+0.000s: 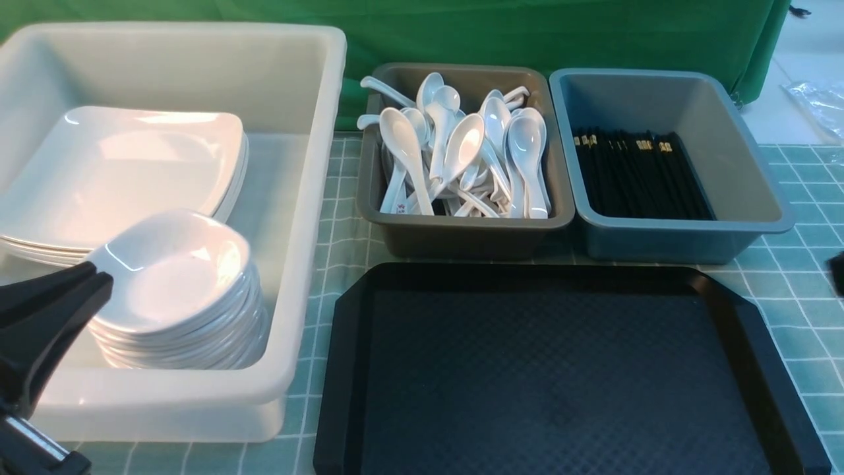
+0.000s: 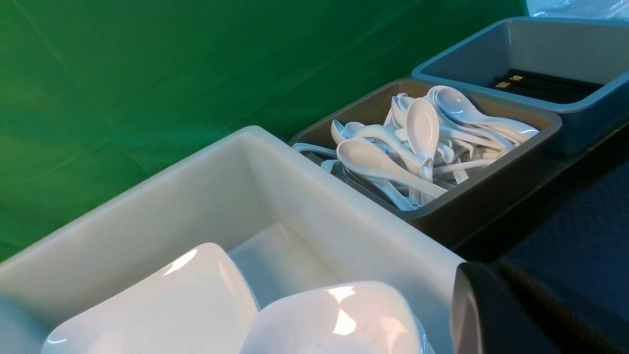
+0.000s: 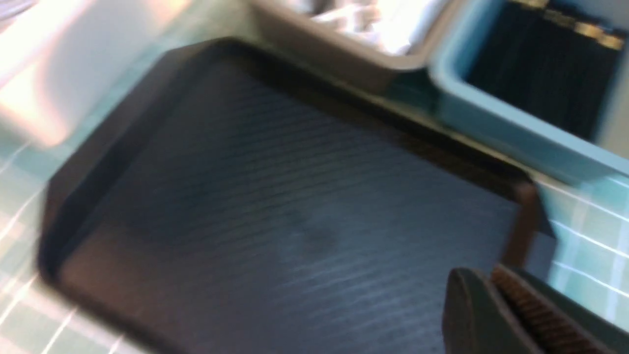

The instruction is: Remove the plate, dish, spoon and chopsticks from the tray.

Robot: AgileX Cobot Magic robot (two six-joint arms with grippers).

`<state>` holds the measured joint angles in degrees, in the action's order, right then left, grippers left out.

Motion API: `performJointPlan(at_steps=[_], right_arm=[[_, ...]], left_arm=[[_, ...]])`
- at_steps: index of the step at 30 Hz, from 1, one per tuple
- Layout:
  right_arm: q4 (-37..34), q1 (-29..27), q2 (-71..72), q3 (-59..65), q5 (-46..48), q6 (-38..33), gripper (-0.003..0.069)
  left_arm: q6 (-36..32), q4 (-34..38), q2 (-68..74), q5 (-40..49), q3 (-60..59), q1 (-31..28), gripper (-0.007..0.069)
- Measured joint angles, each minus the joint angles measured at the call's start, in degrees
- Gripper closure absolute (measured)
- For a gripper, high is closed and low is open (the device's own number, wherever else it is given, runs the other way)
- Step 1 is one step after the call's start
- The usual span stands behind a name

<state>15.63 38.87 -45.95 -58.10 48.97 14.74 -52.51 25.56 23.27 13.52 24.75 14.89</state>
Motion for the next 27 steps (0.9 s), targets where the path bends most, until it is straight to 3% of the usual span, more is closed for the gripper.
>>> performJointPlan(at_steps=[2, 6, 9, 12, 19, 27], right_arm=[[-4.4, -6.6, 3.7, 2.9, -3.1, -6.2, 0.0631], [-13.4, -18.8, 13.4, 15.2, -14.9, -21.1, 0.0643], [-16.8, -27.3, 22.8, 28.3, -25.0, -25.1, 0.0643], [-17.8, -31.4, 32.7, 41.1, -32.1, -26.2, 0.0643], [-18.1, -33.4, 44.9, 56.9, -35.9, -26.4, 0.0643], [-18.2, -33.5, 45.9, 58.5, -34.7, -23.0, 0.0641]], left_arm=[[-0.1, -0.1, 0.0, 0.0, 0.0, 0.0, 0.0610], [-0.1, -0.1, 0.0, 0.1, 0.0, 0.0, 0.0610], [-0.1, -0.1, 0.0, 0.1, 0.0, 0.0, 0.0610], [-0.1, -0.2, 0.0, 0.1, 0.0, 0.0, 0.0610], [-0.1, -0.2, 0.0, 0.1, 0.0, 0.0, 0.0610], [-0.1, -0.3, 0.0, 0.1, 0.0, 0.0, 0.0610]])
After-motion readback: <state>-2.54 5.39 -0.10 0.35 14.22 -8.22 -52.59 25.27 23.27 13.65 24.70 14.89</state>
